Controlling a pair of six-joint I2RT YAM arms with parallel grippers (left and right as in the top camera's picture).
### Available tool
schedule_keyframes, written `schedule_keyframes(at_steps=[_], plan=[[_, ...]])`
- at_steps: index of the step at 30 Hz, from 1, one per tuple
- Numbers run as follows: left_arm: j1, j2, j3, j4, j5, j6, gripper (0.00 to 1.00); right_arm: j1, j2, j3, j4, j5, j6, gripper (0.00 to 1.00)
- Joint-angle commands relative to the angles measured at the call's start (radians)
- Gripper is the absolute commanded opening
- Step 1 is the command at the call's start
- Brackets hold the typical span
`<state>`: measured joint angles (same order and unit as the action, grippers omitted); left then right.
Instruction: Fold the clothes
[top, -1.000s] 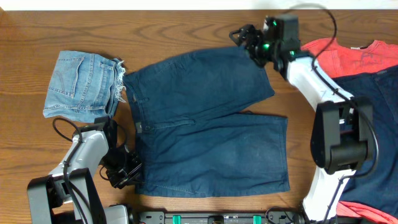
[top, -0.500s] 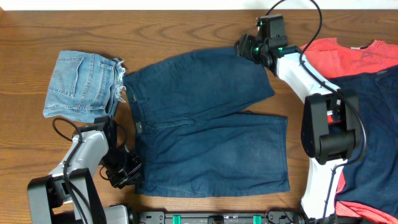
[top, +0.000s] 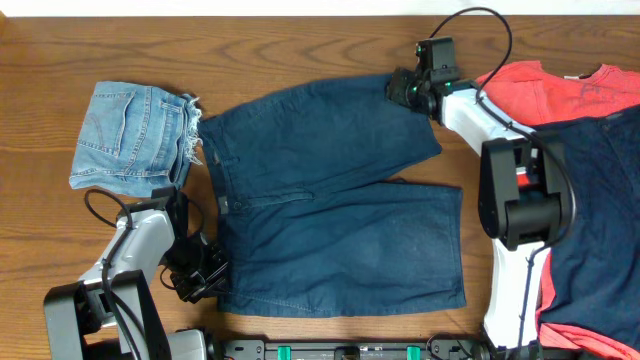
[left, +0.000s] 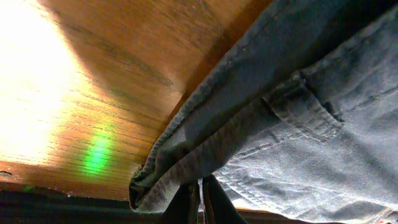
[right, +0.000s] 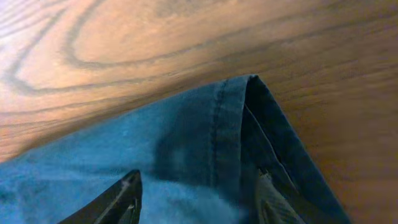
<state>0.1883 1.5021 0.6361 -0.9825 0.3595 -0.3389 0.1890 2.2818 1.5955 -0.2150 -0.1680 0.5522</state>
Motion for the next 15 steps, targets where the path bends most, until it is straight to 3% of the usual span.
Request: schedule_keyframes(at_steps=[1, 3, 5, 6, 8, 11, 13, 14, 15], plan=[[0.004, -0.006, 0.001, 0.0, -0.009, 0.013, 0.07, -0.005, 0.039, 0.006, 0.031, -0.027, 0.039, 0.54], [0.004, -0.006, 0.001, 0.0, -0.009, 0.013, 0.07, -0.005, 0.05, 0.006, 0.08, -0.027, 0.058, 0.44], [0.004, -0.006, 0.001, 0.0, -0.009, 0.013, 0.07, -0.005, 0.055, 0.006, 0.172, -0.037, 0.091, 0.06], [0.004, -0.006, 0.001, 0.0, -0.009, 0.013, 0.07, -0.008, 0.055, 0.006, 0.24, -0.047, 0.101, 0.01], [0.004, -0.006, 0.001, 0.0, -0.009, 0.013, 0.07, -0.019, 0.051, 0.007, 0.388, -0.089, 0.114, 0.01], [0.004, -0.006, 0.001, -0.003, -0.009, 0.013, 0.07, -0.045, 0.05, 0.008, 0.595, -0.118, 0.192, 0.02], [0.004, -0.006, 0.001, -0.004, -0.009, 0.013, 0.07, -0.067, 0.05, 0.007, 0.645, -0.113, 0.241, 0.08], [0.004, -0.006, 0.001, -0.004, -0.009, 0.013, 0.07, -0.079, 0.05, 0.007, 0.644, -0.113, 0.244, 0.18], [0.004, -0.006, 0.001, -0.004, -0.009, 0.013, 0.07, -0.089, 0.05, 0.008, 0.63, -0.121, 0.243, 0.51]])
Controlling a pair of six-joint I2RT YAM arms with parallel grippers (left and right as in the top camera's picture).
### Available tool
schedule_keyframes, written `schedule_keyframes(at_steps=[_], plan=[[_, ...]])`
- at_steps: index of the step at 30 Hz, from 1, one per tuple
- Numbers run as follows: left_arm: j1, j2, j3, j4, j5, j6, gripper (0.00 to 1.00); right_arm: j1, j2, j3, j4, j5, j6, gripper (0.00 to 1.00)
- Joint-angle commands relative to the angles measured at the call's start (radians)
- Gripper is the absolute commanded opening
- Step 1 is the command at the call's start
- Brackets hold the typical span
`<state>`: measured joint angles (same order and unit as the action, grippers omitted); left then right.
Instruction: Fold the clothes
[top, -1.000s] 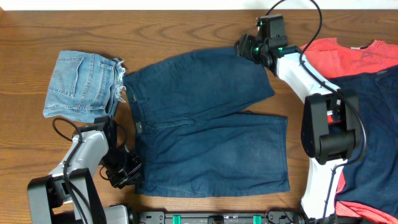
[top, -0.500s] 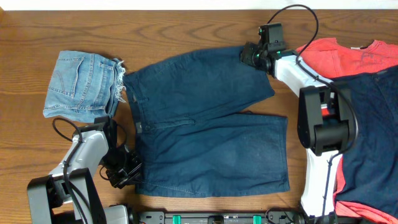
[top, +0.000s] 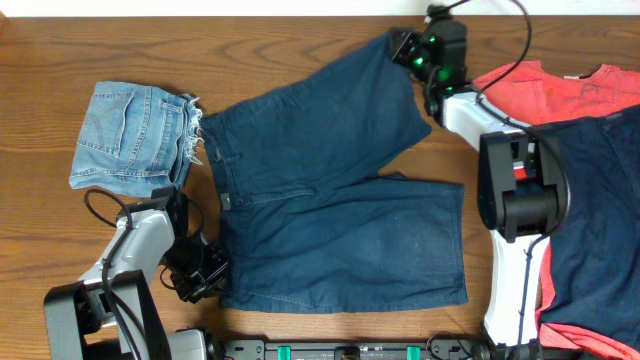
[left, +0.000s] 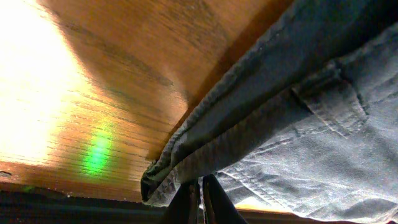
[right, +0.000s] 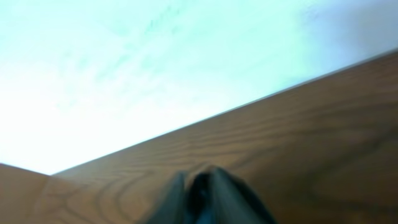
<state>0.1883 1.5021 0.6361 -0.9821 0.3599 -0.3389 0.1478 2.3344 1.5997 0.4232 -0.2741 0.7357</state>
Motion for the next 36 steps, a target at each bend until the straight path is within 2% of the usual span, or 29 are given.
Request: schedule_keyframes(at_steps=[1, 5, 12, 14, 16, 18, 21, 25, 28, 30, 31, 32, 36], plan=[[0.004, -0.006, 0.001, -0.004, -0.01, 0.013, 0.07, -0.057, -0.003, 0.003, -0.032, -0.023, 0.056, 0.91], [0.004, -0.006, 0.001, -0.004, -0.01, 0.013, 0.12, -0.091, -0.005, 0.003, -0.14, -0.121, -0.049, 0.99], [0.004, -0.006, 0.003, -0.004, -0.01, 0.014, 0.14, -0.13, -0.07, 0.003, -0.483, -0.239, -0.239, 0.97], [0.004, -0.006, 0.01, -0.005, -0.009, 0.027, 0.14, -0.138, -0.104, 0.003, -0.641, -0.228, -0.308, 0.89], [0.004, -0.006, 0.026, -0.016, -0.009, 0.045, 0.14, -0.146, -0.13, 0.003, -0.779, -0.211, -0.365, 0.74], [0.004, -0.008, 0.047, -0.028, -0.009, 0.069, 0.14, -0.153, -0.143, 0.003, -0.893, -0.182, -0.404, 0.66], [0.004, -0.015, 0.089, -0.048, -0.009, 0.097, 0.14, -0.155, -0.146, 0.003, -1.023, -0.174, -0.463, 0.47], [0.004, -0.035, 0.148, -0.057, -0.009, 0.107, 0.14, -0.15, -0.145, 0.002, -1.186, -0.101, -0.491, 0.41], [0.004, -0.052, 0.171, -0.045, -0.009, 0.112, 0.14, -0.146, -0.145, 0.0, -1.222, -0.057, -0.508, 0.36], [0.004, -0.06, 0.176, -0.02, -0.001, 0.118, 0.14, -0.145, -0.145, 0.0, -1.224, -0.05, -0.517, 0.21], [0.004, -0.063, 0.176, 0.0, 0.007, 0.118, 0.14, -0.145, -0.145, 0.0, -1.218, -0.041, -0.517, 0.09], [0.004, -0.064, 0.176, 0.016, 0.019, 0.119, 0.14, -0.149, -0.145, 0.0, -1.213, -0.026, -0.516, 0.01], [0.004, -0.065, 0.176, 0.071, 0.094, 0.123, 0.14, -0.198, -0.161, 0.003, -1.221, 0.015, -0.494, 0.01]])
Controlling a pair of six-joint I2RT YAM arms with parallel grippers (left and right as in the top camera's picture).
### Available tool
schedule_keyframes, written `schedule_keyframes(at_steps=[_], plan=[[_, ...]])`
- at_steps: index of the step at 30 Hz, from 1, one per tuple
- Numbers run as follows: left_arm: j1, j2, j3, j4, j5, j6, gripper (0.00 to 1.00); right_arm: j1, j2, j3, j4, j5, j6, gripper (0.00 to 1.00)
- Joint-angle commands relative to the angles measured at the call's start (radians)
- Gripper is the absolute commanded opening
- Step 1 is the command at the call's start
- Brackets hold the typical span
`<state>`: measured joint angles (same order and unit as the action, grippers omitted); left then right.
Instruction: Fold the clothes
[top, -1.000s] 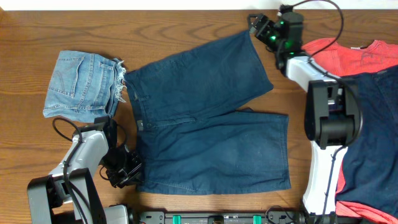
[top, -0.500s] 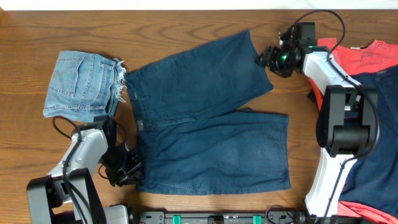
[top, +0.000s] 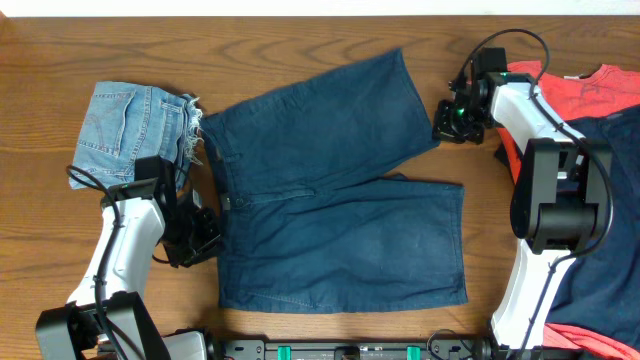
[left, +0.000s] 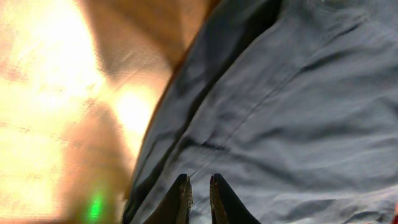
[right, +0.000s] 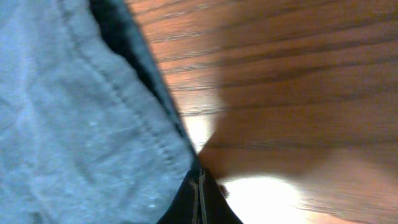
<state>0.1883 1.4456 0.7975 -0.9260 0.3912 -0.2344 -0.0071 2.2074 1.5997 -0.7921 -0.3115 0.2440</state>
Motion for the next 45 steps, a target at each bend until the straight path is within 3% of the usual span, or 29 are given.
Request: schedule_keyframes(at_steps=[1, 5, 7, 10, 15, 18, 23, 27, 32, 37, 38, 39, 40, 41, 42, 45], plan=[[0.004, -0.008, 0.015, 0.027, 0.081, 0.028, 0.14, -0.057, -0.042, 0.003, -0.014, 0.054, 0.006, 0.01], [0.002, -0.008, 0.015, 0.072, 0.121, 0.05, 0.15, -0.114, -0.077, 0.003, -0.039, -0.042, -0.009, 0.05], [-0.001, -0.008, 0.015, 0.095, 0.133, 0.066, 0.16, -0.119, -0.087, 0.003, -0.04, -0.156, -0.089, 0.42], [-0.014, -0.008, 0.016, 0.134, 0.171, 0.097, 0.17, -0.093, -0.082, -0.005, -0.052, -0.186, -0.132, 0.62], [-0.023, -0.01, 0.071, 0.108, 0.175, 0.111, 0.21, -0.027, -0.077, -0.072, 0.039, -0.146, -0.143, 0.69], [-0.023, -0.01, 0.148, 0.029, 0.179, 0.134, 0.22, 0.008, -0.077, -0.129, 0.113, -0.088, -0.076, 0.65], [-0.023, -0.01, 0.305, -0.106, 0.167, 0.227, 0.22, 0.02, -0.077, -0.19, 0.192, -0.033, 0.023, 0.45], [-0.023, -0.01, 0.363, -0.116, 0.139, 0.227, 0.23, 0.006, -0.078, -0.194, 0.201, -0.032, 0.032, 0.03], [-0.023, -0.009, 0.364, -0.118, 0.111, 0.227, 0.24, -0.045, -0.105, -0.194, 0.143, 0.049, 0.064, 0.01], [-0.023, -0.009, 0.364, -0.12, 0.071, 0.227, 0.25, -0.093, -0.144, -0.194, 0.122, 0.01, 0.044, 0.01], [-0.023, -0.009, 0.364, -0.12, 0.071, 0.227, 0.25, -0.098, -0.153, -0.194, 0.118, -0.034, 0.017, 0.07], [-0.023, -0.009, 0.364, -0.12, 0.071, 0.227, 0.25, -0.098, -0.154, -0.194, 0.112, -0.06, 0.001, 0.21], [-0.023, -0.009, 0.364, -0.12, 0.071, 0.227, 0.25, -0.097, -0.155, -0.194, 0.103, -0.075, -0.011, 0.44], [-0.023, -0.009, 0.364, -0.121, 0.071, 0.227, 0.25, -0.095, -0.155, -0.194, 0.09, -0.09, -0.023, 0.59], [-0.023, -0.009, 0.363, -0.121, 0.071, 0.227, 0.25, -0.089, -0.151, -0.196, 0.076, -0.093, -0.026, 0.67], [-0.023, -0.009, 0.363, -0.121, 0.071, 0.226, 0.26, -0.061, -0.143, -0.215, 0.087, -0.113, -0.07, 0.73]])
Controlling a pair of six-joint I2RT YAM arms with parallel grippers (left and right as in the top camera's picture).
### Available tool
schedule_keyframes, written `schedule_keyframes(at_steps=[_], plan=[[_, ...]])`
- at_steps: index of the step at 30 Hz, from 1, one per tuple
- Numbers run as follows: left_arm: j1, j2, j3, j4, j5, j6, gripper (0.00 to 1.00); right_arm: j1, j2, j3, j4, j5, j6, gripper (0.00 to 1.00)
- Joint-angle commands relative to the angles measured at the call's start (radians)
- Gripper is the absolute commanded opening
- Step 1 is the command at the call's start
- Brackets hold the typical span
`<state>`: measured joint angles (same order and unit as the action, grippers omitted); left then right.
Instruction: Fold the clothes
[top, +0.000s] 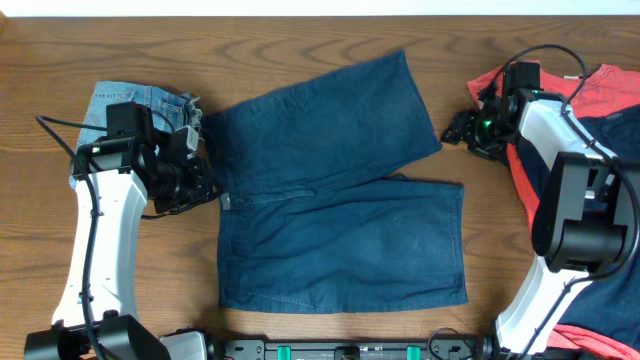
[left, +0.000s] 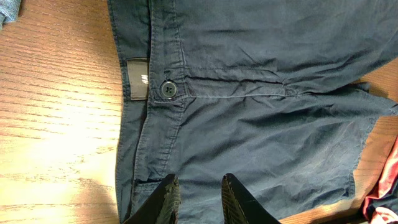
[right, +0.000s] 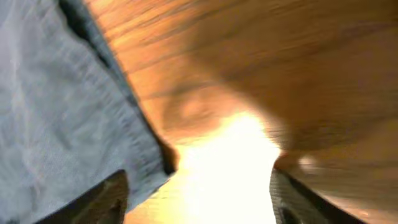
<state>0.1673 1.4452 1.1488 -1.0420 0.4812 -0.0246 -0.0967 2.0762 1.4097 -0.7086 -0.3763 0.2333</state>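
Dark blue shorts (top: 330, 190) lie spread flat mid-table, waistband to the left and both legs pointing right. My left gripper (top: 200, 188) hovers at the waistband's left edge. In the left wrist view the left gripper (left: 199, 198) is open above the shorts (left: 261, 124), near the button (left: 168, 90). My right gripper (top: 458, 130) sits just right of the upper leg's hem corner. Seen from its wrist, the right gripper (right: 199, 199) is wide open over bare wood, the hem (right: 62, 124) to its left.
Folded light denim shorts (top: 105, 110) lie at the upper left, partly under the left arm. A red shirt (top: 580, 85) and a navy garment (top: 600, 230) are piled at the right edge. The table's far edge runs along the top.
My right gripper, then shut on the upper leg's hem corner, is now open and a little further right. My left gripper has risen and moved up along the waistband, and now stands open.
My left gripper was shut on the waistband's lower-left corner, the right open over the upper leg's hem. Then the right was shut on that hem near the far edge. Later the leg lay straighter. Now both grippers are open and the shorts lie flat.
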Motion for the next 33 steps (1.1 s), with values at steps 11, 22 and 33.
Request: schedule_keyframes(at_steps=[11, 22, 33], plan=[[-0.002, -0.009, 0.012, -0.005, -0.019, 0.017, 0.27, 0.097, -0.01, -0.095, 0.159, 0.0, -0.009, 0.08], [-0.002, -0.009, 0.012, -0.004, -0.019, 0.017, 0.27, -0.044, -0.064, -0.083, 0.058, 0.087, 0.063, 0.01], [-0.002, -0.009, 0.012, -0.076, -0.019, 0.013, 0.29, -0.064, -0.295, -0.083, 0.024, -0.132, -0.081, 0.52]])
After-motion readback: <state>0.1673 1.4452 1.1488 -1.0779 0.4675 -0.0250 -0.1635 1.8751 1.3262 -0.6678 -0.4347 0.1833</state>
